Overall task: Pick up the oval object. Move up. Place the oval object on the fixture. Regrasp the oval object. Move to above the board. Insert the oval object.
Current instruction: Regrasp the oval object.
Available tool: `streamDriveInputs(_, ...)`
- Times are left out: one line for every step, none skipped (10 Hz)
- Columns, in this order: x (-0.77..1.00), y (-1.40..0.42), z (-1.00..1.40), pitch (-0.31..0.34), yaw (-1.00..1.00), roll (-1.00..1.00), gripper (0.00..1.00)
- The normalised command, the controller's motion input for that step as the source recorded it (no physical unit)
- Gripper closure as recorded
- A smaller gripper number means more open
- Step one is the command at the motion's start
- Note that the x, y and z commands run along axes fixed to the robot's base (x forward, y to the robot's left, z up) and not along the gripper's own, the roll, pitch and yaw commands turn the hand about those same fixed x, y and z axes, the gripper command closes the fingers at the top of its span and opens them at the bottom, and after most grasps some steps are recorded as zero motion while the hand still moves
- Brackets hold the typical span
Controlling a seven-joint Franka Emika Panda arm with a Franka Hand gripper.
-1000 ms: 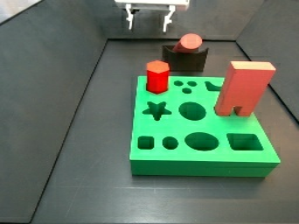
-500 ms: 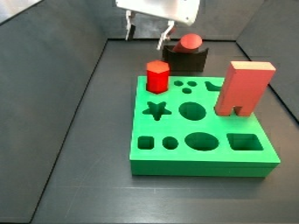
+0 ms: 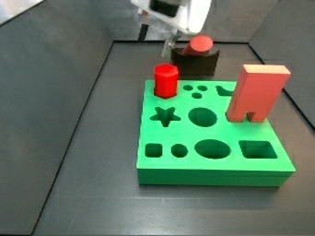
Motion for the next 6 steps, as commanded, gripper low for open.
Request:
streamDriveInputs(-0.05,-0.02,0.01,-0.335,-1.00,0.71,0.00)
streamDriveInputs(-0.05,-0.01,0.01,-0.341,-1.00,0.70,0.00)
streamDriveInputs(-0.04,-0.01,0.00,-0.347,-1.00,0.68,0.00)
streamDriveInputs(-0.04,-0.01,0.00,-0.343,-1.00,0.67,0.00)
streamDriveInputs(-0.04,-0.01,0.00,-0.328,-1.00,0.65,0.00)
streamDriveInputs(-0.04,-0.01,0.00,-0.300,-1.00,0.64,0.00)
